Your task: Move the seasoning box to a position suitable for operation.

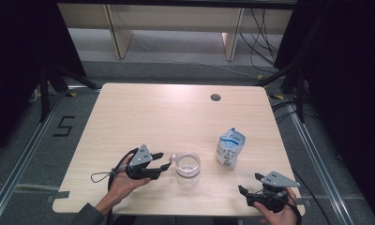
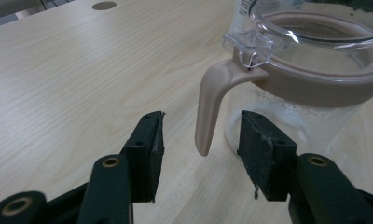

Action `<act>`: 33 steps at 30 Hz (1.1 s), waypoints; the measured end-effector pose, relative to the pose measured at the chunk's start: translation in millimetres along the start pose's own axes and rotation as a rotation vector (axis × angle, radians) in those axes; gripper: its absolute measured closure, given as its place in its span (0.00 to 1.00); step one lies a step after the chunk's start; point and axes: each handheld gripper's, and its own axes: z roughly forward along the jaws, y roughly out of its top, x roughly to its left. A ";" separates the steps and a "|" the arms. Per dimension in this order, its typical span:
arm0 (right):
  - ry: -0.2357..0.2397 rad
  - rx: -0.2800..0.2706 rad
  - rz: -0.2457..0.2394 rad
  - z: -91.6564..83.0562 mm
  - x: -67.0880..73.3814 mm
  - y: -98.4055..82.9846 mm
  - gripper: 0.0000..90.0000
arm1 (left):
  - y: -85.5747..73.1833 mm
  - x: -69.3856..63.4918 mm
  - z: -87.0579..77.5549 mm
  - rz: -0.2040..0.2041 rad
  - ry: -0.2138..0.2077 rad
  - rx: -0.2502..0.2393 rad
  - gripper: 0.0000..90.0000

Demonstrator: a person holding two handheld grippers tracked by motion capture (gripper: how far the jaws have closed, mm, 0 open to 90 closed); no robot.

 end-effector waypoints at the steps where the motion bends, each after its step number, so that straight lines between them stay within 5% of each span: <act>1: -0.004 0.005 0.021 -0.7 1.9 -0.2 0.24 | 0.5 -0.3 1.8 -0.001 0.005 0.004 0.57; 4: 0.001 0.024 0.040 -1.9 3.0 0.0 0.24 | 0.5 -0.4 9.8 0.003 -0.003 0.007 0.60; 5: 0.005 0.010 -0.001 -0.7 -0.3 0.4 0.24 | 0.2 -1.4 11.9 -0.006 0.001 0.010 0.60; 13: -0.003 -0.011 -0.021 -0.6 -0.2 0.6 0.24 | 1.9 -1.5 21.0 0.005 -0.012 0.005 0.70; 21: 0.007 0.004 0.019 -0.7 3.7 0.3 0.24 | 1.8 -0.5 21.3 0.043 -0.021 -0.008 0.88; 29: 0.011 -0.005 -0.006 0.1 1.0 0.4 0.24 | -0.2 -2.6 17.6 0.048 -0.010 -0.009 0.88; 33: 0.004 -0.008 -0.011 0.2 0.3 0.3 0.24 | -2.7 -5.8 14.1 0.018 -0.009 -0.012 0.88</act>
